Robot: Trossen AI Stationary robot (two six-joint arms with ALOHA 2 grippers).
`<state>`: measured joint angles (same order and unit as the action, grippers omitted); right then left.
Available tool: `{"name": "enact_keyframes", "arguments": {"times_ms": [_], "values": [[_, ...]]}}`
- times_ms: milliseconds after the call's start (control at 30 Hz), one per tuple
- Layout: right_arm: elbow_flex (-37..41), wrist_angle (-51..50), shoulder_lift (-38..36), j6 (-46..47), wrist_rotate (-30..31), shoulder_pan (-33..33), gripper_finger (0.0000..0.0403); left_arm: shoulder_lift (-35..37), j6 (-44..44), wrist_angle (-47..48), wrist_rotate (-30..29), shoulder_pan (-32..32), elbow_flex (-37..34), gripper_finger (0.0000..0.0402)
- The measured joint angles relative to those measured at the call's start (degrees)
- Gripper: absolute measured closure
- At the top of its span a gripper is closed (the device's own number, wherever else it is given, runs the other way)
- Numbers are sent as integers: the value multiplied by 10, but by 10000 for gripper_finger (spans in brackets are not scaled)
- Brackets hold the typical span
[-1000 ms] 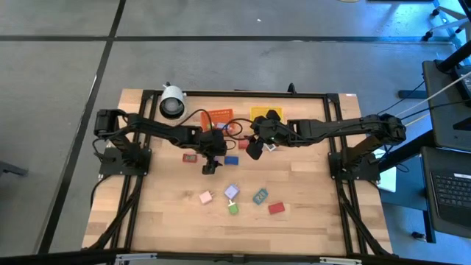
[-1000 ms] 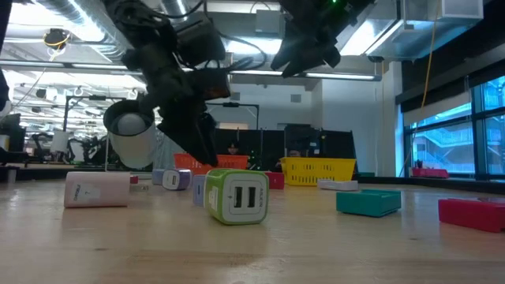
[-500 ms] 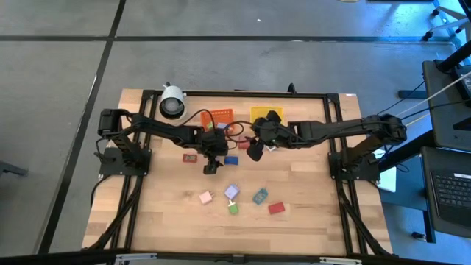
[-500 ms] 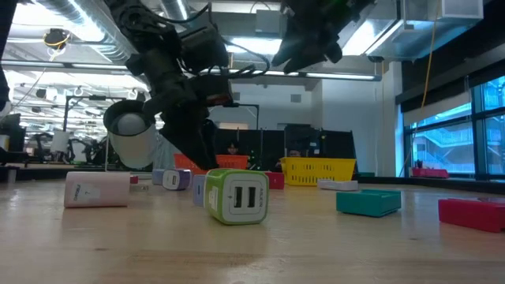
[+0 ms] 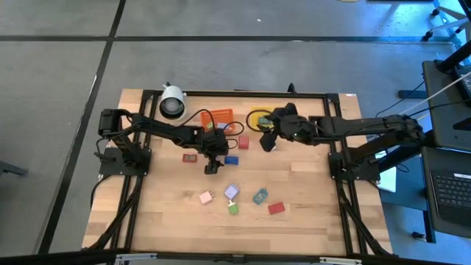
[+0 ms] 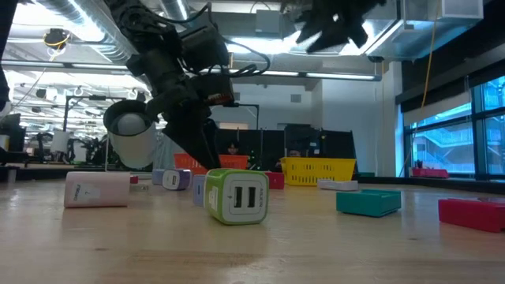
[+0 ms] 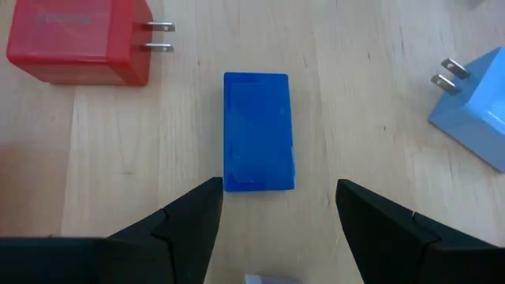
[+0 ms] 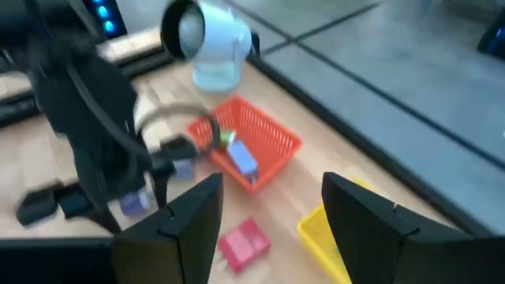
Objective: Pick & Place Office items
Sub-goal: Put the dark blue digital clock into the yellow bin
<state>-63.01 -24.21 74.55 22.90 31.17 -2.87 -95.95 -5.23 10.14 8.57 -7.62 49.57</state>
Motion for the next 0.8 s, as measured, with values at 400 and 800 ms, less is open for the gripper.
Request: {"name": "enact_keyframes", "arguments": {"times_ms": [400, 800], "values": [[159, 195, -103, 0, -22, -7, 183, 0, 2, -4, 5, 9, 0, 157], [193, 247, -137, -30, -52, -33, 183, -28, 15, -29, 0, 4, 1, 157]]}}
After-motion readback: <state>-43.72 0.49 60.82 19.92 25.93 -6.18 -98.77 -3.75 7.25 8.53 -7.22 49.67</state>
